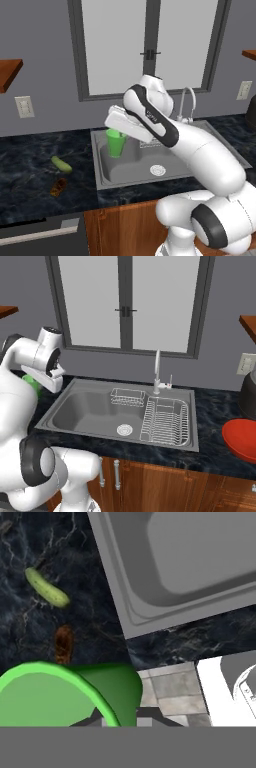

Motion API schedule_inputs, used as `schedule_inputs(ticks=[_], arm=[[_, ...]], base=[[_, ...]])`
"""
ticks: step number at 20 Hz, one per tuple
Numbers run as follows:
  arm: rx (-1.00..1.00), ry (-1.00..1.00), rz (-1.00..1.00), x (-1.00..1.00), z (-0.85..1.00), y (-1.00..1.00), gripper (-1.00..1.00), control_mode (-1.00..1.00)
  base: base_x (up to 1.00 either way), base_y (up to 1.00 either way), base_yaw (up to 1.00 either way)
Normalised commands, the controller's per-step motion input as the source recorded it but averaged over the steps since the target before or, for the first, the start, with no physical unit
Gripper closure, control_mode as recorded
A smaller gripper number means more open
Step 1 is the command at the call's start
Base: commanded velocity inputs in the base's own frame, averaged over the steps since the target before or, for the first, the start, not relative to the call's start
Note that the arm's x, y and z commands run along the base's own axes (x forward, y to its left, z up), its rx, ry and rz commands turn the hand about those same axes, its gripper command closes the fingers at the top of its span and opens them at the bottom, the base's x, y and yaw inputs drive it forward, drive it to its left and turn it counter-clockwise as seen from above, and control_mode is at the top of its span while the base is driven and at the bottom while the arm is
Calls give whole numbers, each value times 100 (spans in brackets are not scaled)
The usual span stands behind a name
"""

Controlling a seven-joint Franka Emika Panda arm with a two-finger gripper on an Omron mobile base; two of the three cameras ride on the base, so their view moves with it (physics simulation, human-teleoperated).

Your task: Remove the cucumber and sweet potato from the sink. Then move the bowl and cup from the counter to the sink for washing.

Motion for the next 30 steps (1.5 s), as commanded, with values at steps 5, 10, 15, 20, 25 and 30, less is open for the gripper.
schedule_inputs(ticks=[5,10,15,20,25,30], arm=[[0,0,0,2,0,-41,100,-100],[0,0,0,2,0,-36,100,-100],[0,0,0,11,-2,-32,100,-100],[0,0,0,12,-7,-29,100,-100],[0,0,0,14,-9,-23,100,-100],[0,0,0,16,-13,-22,100,-100]], base=[[0,0,0],[0,0,0],[0,0,0],[0,0,0],[0,0,0],[0,0,0]])
